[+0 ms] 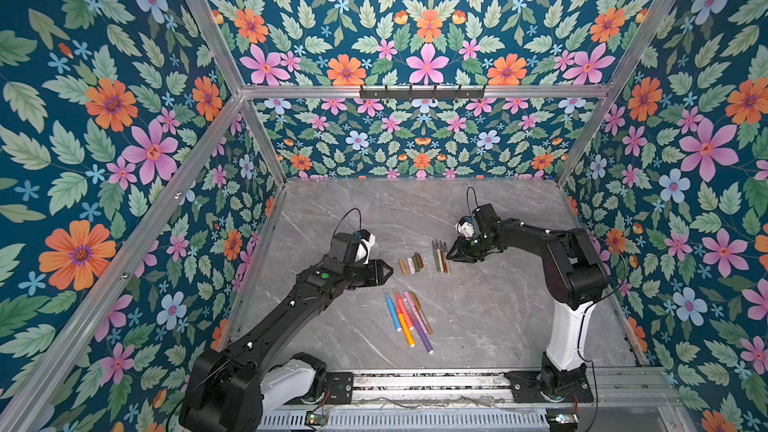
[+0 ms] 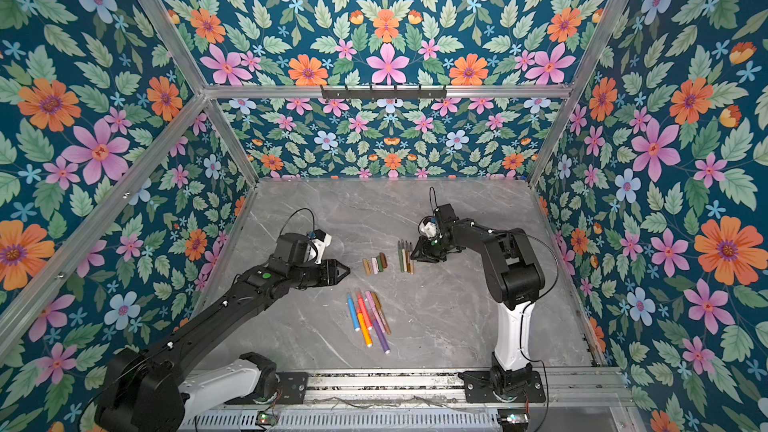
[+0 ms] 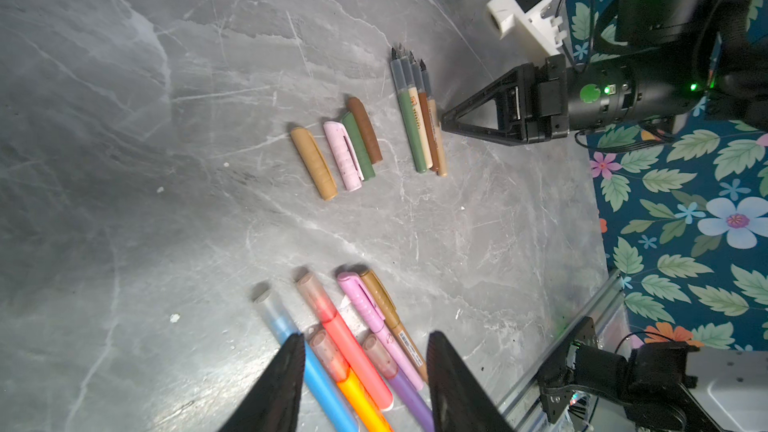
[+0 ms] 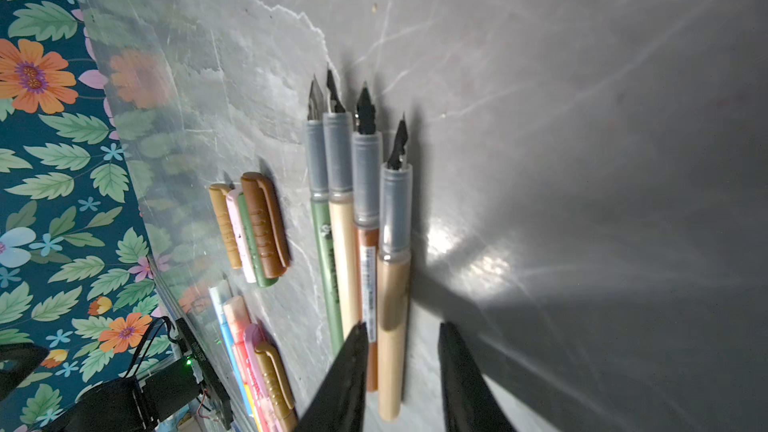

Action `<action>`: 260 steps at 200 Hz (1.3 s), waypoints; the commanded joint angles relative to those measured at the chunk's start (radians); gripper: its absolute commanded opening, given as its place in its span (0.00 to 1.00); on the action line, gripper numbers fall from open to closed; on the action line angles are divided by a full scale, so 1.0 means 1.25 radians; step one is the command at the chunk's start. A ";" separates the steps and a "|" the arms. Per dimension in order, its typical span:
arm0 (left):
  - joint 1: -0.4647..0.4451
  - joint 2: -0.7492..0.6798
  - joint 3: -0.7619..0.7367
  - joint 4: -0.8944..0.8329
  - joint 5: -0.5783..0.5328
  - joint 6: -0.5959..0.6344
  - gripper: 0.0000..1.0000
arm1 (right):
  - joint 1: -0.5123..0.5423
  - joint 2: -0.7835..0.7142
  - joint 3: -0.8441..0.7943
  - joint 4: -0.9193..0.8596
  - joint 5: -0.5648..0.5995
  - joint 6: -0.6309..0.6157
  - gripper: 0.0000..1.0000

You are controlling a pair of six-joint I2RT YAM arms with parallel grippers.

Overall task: Open the pen caps
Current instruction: 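Set the tan cap beside the caps while the right lays the pen with the pens, then grasp the mustard clip-capped pen in the marker row with the right gripper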

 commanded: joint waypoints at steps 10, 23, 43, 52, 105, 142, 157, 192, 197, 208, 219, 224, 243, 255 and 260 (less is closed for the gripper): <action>0.001 0.025 -0.009 0.045 0.021 -0.006 0.51 | -0.001 -0.023 -0.013 -0.016 0.031 -0.004 0.35; 0.000 0.049 -0.015 0.065 0.030 -0.011 0.51 | -0.001 -0.046 -0.029 -0.013 0.031 -0.002 0.35; 0.001 0.104 -0.021 0.115 0.045 -0.021 0.51 | -0.001 -0.107 -0.079 -0.005 0.034 0.002 0.36; 0.000 0.138 -0.019 0.138 0.053 -0.025 0.51 | -0.001 -0.146 -0.115 0.003 0.039 0.005 0.36; 0.002 0.356 0.039 0.265 0.074 -0.046 0.50 | -0.001 -0.495 -0.458 0.070 0.045 0.095 0.36; 0.004 0.470 0.095 0.289 0.081 -0.032 0.51 | -0.001 -0.746 -0.631 0.032 0.069 0.140 0.41; 0.005 0.500 0.101 0.303 0.088 -0.037 0.51 | -0.001 -0.804 -0.654 0.020 0.061 0.144 0.45; 0.005 0.527 0.091 0.345 0.109 -0.063 0.51 | -0.001 -0.791 -0.647 0.028 0.073 0.144 0.48; 0.005 0.529 0.088 0.349 0.109 -0.066 0.51 | -0.001 -0.783 -0.644 0.027 0.070 0.141 0.48; 0.005 0.532 0.084 0.359 0.112 -0.073 0.52 | -0.001 -0.771 -0.640 0.026 0.063 0.136 0.48; 0.005 0.536 0.083 0.366 0.116 -0.078 0.52 | -0.001 -0.775 -0.641 0.027 0.061 0.136 0.48; 0.005 0.537 0.083 0.368 0.117 -0.078 0.52 | -0.001 -0.779 -0.642 0.027 0.062 0.135 0.48; 0.005 0.537 0.079 0.374 0.117 -0.083 0.52 | -0.001 -0.800 -0.650 0.029 0.067 0.139 0.48; 0.005 0.538 0.076 0.377 0.118 -0.084 0.52 | -0.001 -0.808 -0.654 0.030 0.074 0.143 0.48; 0.005 0.538 0.076 0.379 0.118 -0.085 0.52 | -0.001 -0.810 -0.655 0.031 0.075 0.144 0.48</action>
